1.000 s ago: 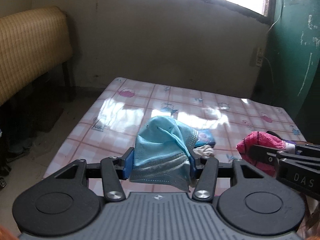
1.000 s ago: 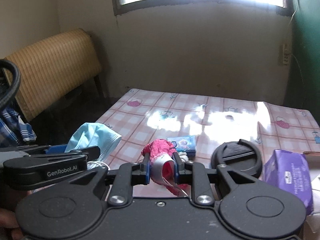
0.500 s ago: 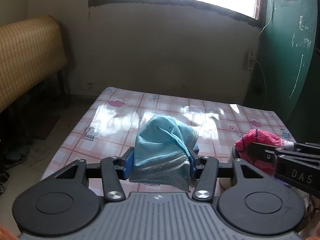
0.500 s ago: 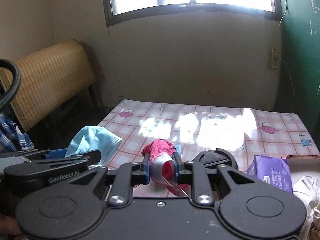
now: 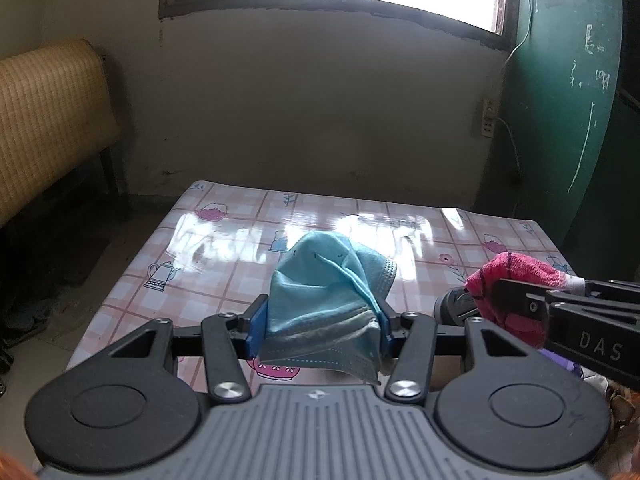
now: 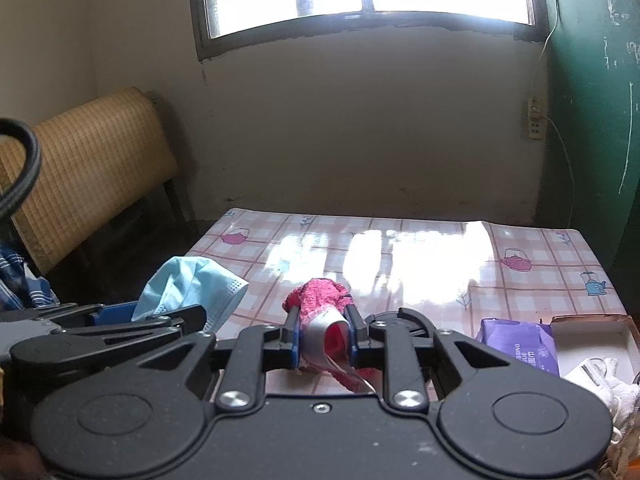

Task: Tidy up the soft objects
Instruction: 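Lift the face mask and pink cloth off the table with both tools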

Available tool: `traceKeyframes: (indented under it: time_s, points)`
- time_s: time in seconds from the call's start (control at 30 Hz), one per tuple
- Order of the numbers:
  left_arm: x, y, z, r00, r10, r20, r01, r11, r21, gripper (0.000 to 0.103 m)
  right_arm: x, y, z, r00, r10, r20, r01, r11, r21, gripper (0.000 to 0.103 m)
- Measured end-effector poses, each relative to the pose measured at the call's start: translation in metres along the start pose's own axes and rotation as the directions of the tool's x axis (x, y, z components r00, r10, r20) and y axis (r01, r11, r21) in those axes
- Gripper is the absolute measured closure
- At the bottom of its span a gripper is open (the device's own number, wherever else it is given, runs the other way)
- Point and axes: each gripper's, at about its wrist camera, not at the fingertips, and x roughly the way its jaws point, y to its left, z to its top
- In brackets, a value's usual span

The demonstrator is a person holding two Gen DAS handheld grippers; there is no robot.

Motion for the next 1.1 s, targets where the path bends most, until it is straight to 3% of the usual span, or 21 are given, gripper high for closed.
traceKeyframes:
  time_s: [1.1]
  points:
    - [0.004,-0.062,0.005,0.995,-0.097,-0.011,0.098,0.992,0.078,0.05,-0.02,-0.055,0.012,0.995,-0.099,0.025,0.098,0.994,0.044,0.077]
